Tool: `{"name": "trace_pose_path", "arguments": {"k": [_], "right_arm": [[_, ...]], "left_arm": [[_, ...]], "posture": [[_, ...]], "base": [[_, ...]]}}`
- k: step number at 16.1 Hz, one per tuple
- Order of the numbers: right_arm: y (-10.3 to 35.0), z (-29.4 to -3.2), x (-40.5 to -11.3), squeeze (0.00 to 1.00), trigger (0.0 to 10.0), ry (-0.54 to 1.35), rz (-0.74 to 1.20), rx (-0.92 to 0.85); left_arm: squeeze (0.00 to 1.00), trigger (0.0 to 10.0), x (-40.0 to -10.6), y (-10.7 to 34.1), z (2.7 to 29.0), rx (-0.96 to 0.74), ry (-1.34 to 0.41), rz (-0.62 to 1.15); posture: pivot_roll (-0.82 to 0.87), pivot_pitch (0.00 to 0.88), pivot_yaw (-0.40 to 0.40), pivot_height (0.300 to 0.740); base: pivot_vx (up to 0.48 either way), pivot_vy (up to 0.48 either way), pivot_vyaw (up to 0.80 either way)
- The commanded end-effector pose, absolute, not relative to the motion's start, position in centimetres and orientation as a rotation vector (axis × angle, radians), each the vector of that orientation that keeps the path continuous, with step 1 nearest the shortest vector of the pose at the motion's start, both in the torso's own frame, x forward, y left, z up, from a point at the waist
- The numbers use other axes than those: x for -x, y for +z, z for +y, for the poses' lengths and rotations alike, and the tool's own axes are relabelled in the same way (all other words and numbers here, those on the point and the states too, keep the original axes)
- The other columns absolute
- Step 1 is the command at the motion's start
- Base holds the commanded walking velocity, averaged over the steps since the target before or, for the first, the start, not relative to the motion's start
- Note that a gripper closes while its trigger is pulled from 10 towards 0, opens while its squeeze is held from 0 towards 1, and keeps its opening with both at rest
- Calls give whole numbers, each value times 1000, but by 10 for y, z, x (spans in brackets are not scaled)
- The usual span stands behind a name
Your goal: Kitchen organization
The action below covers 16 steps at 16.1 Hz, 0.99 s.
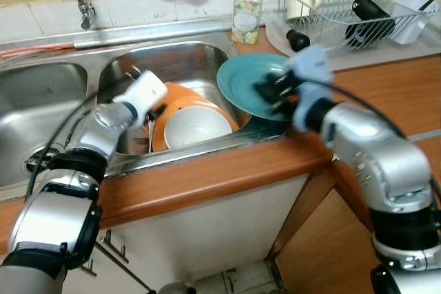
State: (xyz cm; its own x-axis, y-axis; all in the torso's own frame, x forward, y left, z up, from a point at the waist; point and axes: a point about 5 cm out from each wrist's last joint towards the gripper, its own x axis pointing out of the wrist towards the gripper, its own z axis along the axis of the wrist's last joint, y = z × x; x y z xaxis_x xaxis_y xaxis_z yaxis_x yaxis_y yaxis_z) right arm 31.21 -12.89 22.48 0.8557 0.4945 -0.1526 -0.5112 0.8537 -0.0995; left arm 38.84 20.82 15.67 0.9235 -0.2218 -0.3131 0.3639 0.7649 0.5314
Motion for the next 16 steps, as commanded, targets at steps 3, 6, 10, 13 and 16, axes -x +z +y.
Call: {"name": "trace_pose_path", "arguments": {"k": [3, 6, 10, 13, 16], "right_arm": [[226, -153, -328, 1000, 10000, 346, 188, 26], [223, -183, -345, 1000, 10000, 183, 234, -71], [213, -208, -357, 1000, 10000, 65, 307, -179], [202, -212, -360, 0, 10000, 52, 361, -315], [192, -208, -359, 0, 10000, 89, 412, -401]], "left_arm": [[506, 10000, -387, 171, 206, -381, -275, 99], [0, 10000, -374, 178, 197, -140, -320, -16], [0, 10000, -347, 183, 184, -31, -437, -41], [1000, 10000, -327, 184, 176, 62, -481, -32], [761, 10000, -314, 182, 169, 135, -500, -3]], "posture": [[-42, 0, 48, 740], [-40, 0, 38, 740], [-43, 0, 37, 740], [-42, 0, 36, 740], [-41, 0, 38, 740]], "base": [[0, 0, 0], [0, 0, 0], [0, 0, 0], [0, 0, 0], [0, 0, 0]]}}
